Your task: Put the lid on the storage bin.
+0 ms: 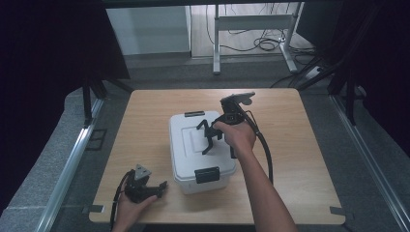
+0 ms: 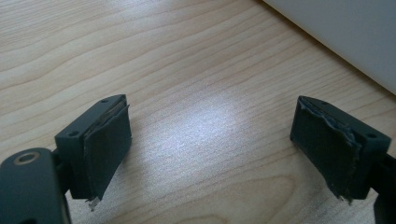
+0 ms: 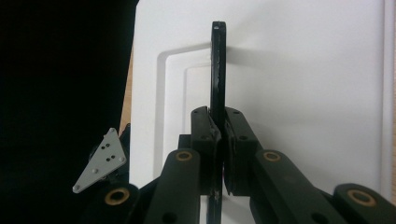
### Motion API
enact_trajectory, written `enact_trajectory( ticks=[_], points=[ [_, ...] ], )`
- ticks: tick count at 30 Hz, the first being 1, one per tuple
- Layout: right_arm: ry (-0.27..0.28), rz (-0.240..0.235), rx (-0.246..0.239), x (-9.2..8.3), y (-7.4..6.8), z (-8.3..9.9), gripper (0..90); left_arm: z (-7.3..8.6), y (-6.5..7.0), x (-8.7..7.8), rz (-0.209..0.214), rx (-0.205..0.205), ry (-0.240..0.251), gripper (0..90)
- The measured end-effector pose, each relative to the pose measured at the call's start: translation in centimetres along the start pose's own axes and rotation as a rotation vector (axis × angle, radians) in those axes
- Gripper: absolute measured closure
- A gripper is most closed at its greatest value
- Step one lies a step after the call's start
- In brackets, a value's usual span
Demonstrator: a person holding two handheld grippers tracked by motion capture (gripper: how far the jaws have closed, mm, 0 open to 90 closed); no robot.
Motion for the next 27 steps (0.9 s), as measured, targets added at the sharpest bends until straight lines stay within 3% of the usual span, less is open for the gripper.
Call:
enact_trajectory(
  ticks=[15,27],
  points=[
    [-0.008,-0.008,-0.028,0.0,-0.1,0.2,82.1,0.0,0.0,0.0,0.001,0.002,0.000,12.3],
    [0.022,-0.059,-0.112,-1.5,-0.5,0.1,69.5,0.0,0.0,0.0,0.001,0.002,-0.001,12.4]
  ],
)
Point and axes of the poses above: each handheld gripper's, and its own axes: x roughly forward along the jaws, z roughly out of its underside, y roughly to its right, the point moved 9 cm from there along x, roughly forward along the jaws, and after that the axes turned 9 degrees about y, right-handed, at the moved point
